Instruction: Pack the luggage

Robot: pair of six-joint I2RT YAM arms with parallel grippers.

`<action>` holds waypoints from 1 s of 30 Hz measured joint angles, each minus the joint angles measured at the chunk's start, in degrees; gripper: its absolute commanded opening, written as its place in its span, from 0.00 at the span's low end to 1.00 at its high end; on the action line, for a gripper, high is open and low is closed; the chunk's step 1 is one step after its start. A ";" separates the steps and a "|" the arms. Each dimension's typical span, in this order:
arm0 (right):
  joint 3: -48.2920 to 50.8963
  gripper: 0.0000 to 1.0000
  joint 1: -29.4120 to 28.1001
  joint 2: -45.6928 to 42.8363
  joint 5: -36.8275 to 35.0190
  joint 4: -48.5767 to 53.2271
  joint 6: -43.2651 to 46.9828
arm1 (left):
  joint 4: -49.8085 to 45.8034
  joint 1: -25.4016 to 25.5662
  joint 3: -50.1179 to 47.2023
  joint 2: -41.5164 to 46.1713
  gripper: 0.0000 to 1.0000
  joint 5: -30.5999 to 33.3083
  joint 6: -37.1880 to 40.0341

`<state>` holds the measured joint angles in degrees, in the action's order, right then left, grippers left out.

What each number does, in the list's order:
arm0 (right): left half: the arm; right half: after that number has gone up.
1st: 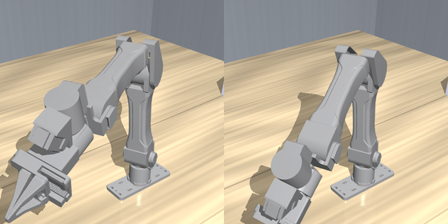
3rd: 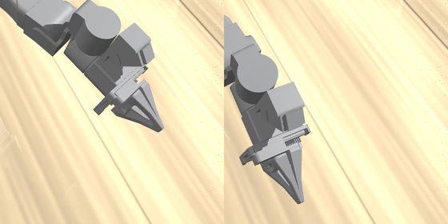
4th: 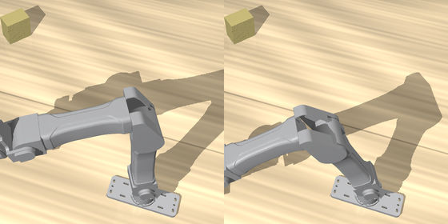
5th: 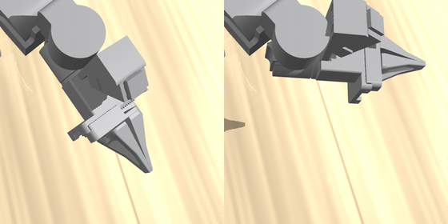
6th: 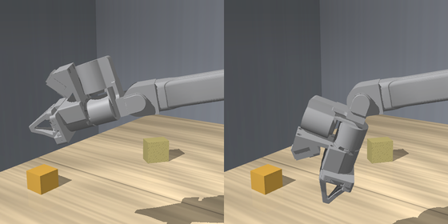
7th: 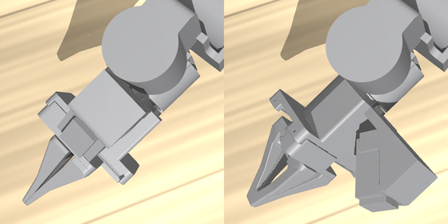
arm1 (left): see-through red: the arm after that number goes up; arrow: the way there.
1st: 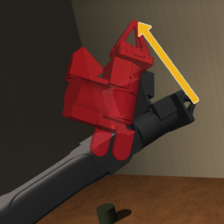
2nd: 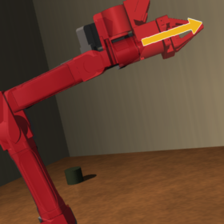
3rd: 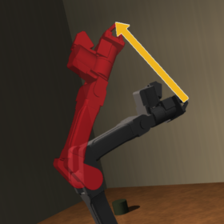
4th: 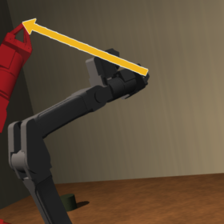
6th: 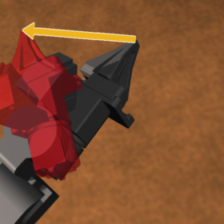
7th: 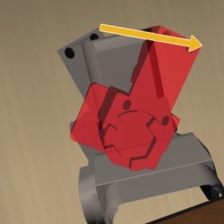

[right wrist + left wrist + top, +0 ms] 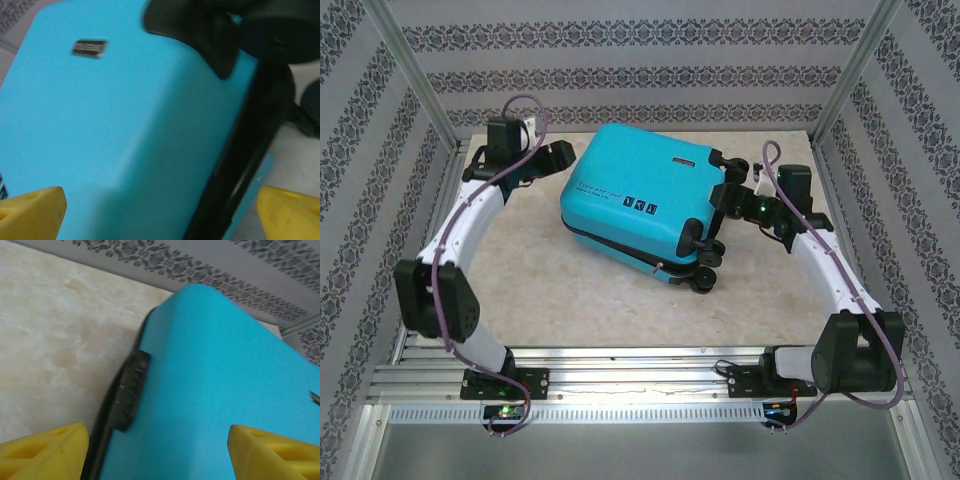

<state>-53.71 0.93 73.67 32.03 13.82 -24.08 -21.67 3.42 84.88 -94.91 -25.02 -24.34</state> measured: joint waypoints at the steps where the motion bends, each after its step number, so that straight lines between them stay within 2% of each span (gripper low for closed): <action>1: 1.55 0.98 0.66 -0.09 0.52 -1.11 -0.98 | -0.20 -0.61 1.18 -2.25 0.71 -0.63 0.17; 4: 3.61 0.98 1.57 0.83 3.13 -4.63 -3.32 | -0.20 -1.33 3.78 -8.37 0.67 -3.13 0.42; 7: 3.61 0.98 1.38 3.34 5.75 -9.38 -4.61 | 1.18 -1.53 4.35 -12.66 0.67 -6.75 -0.07; 13: -1.09 0.98 -1.84 10.62 9.62 -12.79 -3.74 | 9.22 -2.32 -1.14 -11.39 0.67 -9.94 -2.99; 18: -8.13 0.96 -5.99 16.02 7.41 -9.38 -1.20 | 13.57 -3.91 -9.68 -5.18 0.68 -8.46 -5.57; 22: -14.84 0.94 -8.96 21.00 5.42 -6.80 -0.28 | 11.47 -4.39 -13.20 0.57 0.67 -5.79 -5.01; 25: -21.64 0.93 -12.41 26.27 4.35 -5.70 0.55 | 9.97 -3.63 -16.57 6.36 0.68 -6.36 -4.37; 30: -32.81 0.92 -17.92 34.73 3.15 -3.30 1.92 | 7.54 -4.70 -25.31 16.94 0.69 1.90 -3.80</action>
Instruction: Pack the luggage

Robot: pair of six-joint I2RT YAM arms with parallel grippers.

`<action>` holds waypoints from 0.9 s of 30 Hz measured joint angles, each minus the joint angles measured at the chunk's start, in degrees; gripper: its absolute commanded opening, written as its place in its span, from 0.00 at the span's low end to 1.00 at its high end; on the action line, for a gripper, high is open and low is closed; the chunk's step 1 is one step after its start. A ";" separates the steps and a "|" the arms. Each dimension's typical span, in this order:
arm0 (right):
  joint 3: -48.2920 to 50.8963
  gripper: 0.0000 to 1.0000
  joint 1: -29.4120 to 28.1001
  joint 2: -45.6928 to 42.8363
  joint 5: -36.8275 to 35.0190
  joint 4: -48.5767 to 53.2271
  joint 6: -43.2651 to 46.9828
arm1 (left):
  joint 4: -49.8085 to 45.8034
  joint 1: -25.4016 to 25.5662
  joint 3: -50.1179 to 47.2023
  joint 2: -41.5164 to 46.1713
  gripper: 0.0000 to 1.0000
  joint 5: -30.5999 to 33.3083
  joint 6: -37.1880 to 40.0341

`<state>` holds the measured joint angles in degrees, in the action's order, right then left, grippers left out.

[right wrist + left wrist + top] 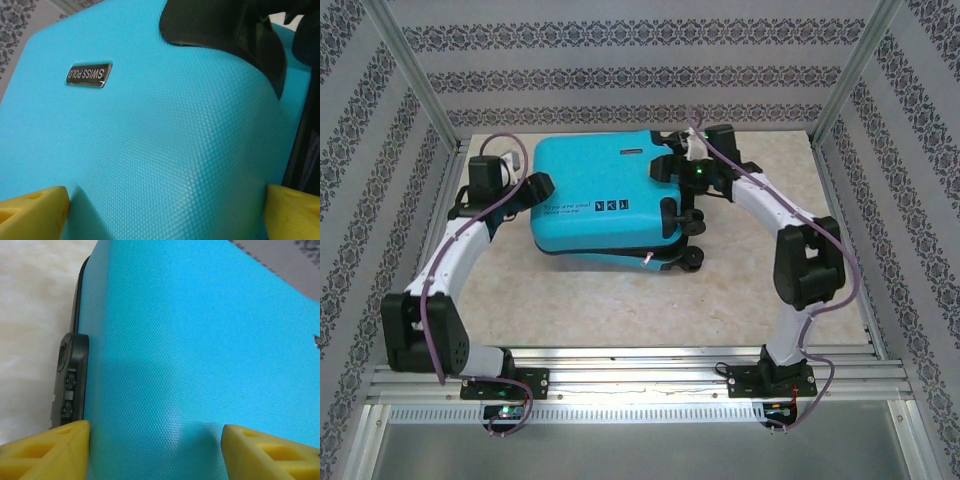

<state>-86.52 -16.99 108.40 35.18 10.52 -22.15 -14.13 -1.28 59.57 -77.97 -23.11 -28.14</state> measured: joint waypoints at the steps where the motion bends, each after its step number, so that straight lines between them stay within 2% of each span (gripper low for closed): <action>1: -1.68 0.91 -0.59 1.07 -0.09 0.46 0.17 | -0.11 -0.04 -1.38 1.64 0.69 1.16 -0.15; 5: -6.34 0.91 -2.21 3.98 -0.20 2.08 1.49 | -1.18 -0.04 -6.03 7.91 0.70 3.67 -1.07; 8: -6.84 0.89 -2.36 4.09 -0.09 3.04 2.03 | -1.79 -0.02 -6.34 8.72 0.70 3.89 -1.97; 19: -3.32 0.86 -0.74 0.04 -0.17 4.11 2.36 | 0.46 0.39 -2.69 4.55 0.72 1.36 -5.97; 27: -0.28 0.86 0.68 -3.69 -0.59 4.74 0.94 | 2.64 2.25 0.90 1.31 0.72 1.92 -7.41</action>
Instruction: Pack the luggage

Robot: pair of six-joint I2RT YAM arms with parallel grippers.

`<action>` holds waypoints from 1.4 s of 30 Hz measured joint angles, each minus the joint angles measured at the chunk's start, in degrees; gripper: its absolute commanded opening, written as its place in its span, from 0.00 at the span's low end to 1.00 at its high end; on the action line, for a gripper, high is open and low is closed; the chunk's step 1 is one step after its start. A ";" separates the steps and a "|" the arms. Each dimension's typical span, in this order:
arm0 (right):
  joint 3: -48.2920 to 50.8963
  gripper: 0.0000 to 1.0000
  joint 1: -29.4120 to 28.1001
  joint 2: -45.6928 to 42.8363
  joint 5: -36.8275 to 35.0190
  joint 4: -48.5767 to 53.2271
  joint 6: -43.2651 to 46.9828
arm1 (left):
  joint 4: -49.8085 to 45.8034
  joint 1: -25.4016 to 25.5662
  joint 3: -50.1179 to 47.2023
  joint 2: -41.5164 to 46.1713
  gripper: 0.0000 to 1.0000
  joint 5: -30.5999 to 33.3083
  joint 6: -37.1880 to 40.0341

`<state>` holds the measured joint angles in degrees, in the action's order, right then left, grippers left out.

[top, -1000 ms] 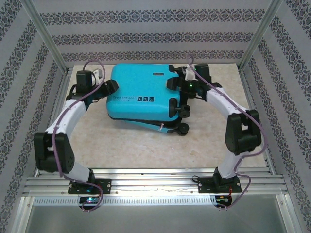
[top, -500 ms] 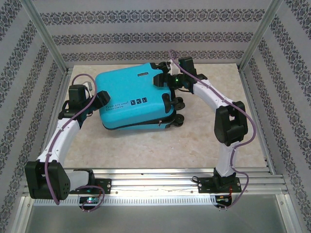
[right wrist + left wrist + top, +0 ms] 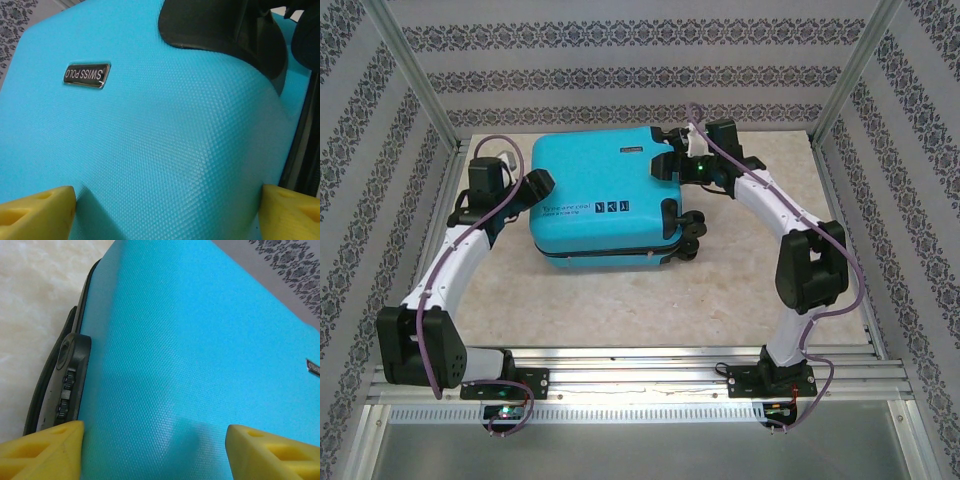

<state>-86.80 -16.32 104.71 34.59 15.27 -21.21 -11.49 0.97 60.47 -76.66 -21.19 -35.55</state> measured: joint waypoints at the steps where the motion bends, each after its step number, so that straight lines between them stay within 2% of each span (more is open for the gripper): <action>1: 0.00 0.86 0.11 -0.02 -0.02 0.00 -0.04 | 0.09 0.15 0.42 -0.26 0.72 0.15 -0.11; 14: -3.74 0.86 0.96 1.31 -0.76 3.50 -1.14 | 0.98 0.52 4.13 -4.76 0.71 0.52 -0.70; 27: -18.08 0.85 2.32 13.60 2.95 6.29 -1.40 | 1.07 0.59 7.32 -7.61 0.71 2.89 -0.42; 36: -32.17 0.84 2.12 22.75 5.79 7.72 -2.45 | 4.92 1.62 -1.40 1.01 0.71 3.34 -4.35; 42: -35.19 0.83 0.70 24.46 5.79 5.09 -2.45 | 2.95 7.21 -8.68 11.61 0.71 8.04 -6.54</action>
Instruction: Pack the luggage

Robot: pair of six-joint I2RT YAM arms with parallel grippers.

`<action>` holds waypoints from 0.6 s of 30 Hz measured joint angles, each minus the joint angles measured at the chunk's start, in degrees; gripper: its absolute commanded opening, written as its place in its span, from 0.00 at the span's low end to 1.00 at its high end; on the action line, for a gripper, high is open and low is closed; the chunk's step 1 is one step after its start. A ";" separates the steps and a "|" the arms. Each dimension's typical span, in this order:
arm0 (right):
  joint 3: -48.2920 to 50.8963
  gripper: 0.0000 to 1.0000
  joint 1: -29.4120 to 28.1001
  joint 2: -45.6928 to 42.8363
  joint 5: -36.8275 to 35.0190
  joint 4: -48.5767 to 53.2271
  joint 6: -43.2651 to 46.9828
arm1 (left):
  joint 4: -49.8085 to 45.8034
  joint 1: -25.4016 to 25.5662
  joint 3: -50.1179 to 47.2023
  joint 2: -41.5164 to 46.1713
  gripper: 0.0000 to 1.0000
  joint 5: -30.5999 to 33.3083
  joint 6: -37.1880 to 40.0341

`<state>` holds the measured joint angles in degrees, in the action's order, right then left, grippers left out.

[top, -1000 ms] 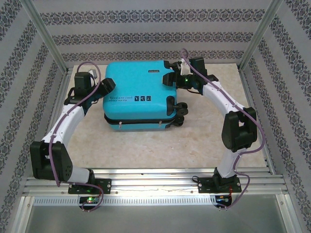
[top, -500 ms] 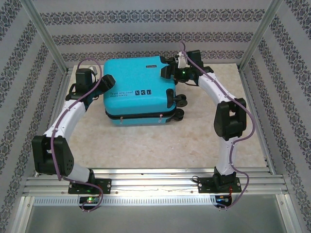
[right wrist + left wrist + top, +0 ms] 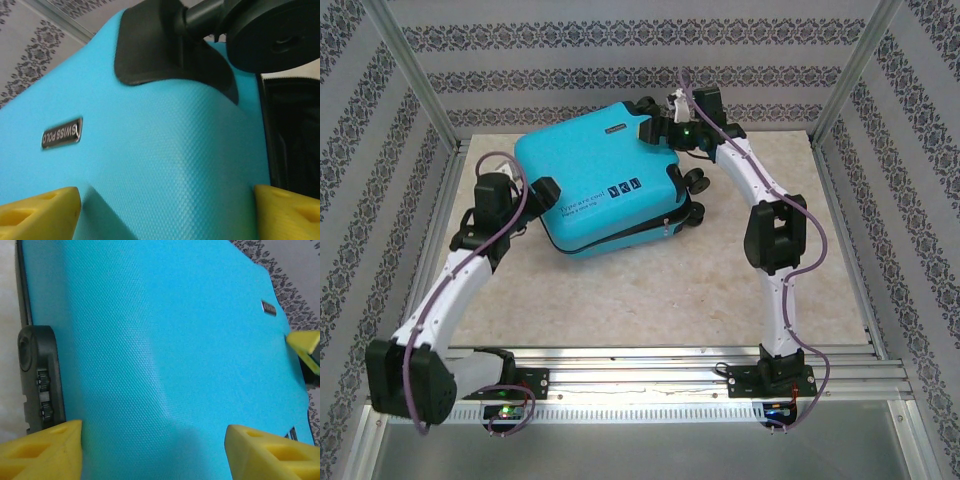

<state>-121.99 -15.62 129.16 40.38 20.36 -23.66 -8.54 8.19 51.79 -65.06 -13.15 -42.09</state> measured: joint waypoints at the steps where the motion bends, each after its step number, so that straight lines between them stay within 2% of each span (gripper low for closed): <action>1: 0.00 0.83 -0.31 -0.13 0.00 -0.48 0.02 | -0.37 1.16 -1.07 1.68 0.71 1.01 -0.42; 8: 4.70 0.83 -1.90 -4.13 -1.95 -3.74 1.14 | -6.97 4.98 -2.29 5.53 0.73 4.31 -0.74; 18: 8.72 0.83 -2.14 -7.52 -7.72 -4.22 2.82 | -15.96 4.04 9.88 -5.92 0.75 4.59 4.68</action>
<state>-113.27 -17.76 121.64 32.67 16.14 -20.84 -24.49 12.23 61.67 -70.98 -8.56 -37.41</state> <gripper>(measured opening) 0.833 0.748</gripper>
